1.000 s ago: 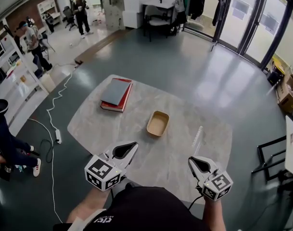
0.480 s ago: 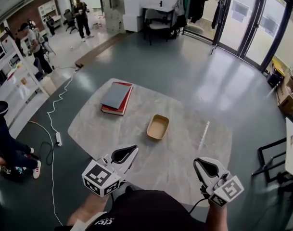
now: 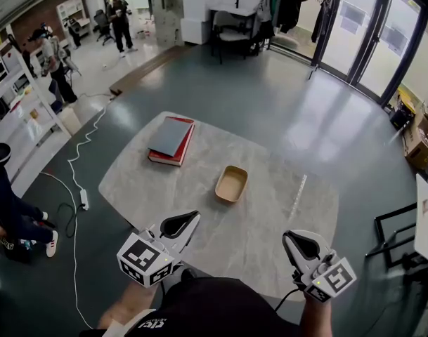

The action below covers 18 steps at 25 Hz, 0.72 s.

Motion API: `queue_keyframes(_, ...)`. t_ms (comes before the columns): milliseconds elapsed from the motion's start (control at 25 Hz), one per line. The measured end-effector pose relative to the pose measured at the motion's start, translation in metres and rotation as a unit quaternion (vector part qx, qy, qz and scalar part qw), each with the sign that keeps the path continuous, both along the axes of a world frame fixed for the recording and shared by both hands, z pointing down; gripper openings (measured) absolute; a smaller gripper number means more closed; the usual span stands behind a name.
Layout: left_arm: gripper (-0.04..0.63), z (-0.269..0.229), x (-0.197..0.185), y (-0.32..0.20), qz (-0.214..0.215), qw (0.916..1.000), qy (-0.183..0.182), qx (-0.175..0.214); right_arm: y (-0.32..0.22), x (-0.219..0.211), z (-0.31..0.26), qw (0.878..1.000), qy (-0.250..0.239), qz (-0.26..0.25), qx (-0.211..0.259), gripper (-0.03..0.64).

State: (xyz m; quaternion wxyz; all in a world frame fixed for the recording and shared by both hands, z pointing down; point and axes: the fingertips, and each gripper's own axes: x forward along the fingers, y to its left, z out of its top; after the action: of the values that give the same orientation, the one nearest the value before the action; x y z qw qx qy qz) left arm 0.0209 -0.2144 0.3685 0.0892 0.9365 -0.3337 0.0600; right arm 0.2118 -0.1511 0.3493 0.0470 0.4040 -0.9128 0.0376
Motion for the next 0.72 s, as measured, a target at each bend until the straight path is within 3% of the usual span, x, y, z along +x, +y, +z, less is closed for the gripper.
queue_keyframes(720, 0.002, 0.005, -0.016, 0.001, -0.005, 1.0000, 0.004, -0.006, -0.003, -0.007, 0.022, 0.999, -0.012, 0.018, -0.032, 0.014)
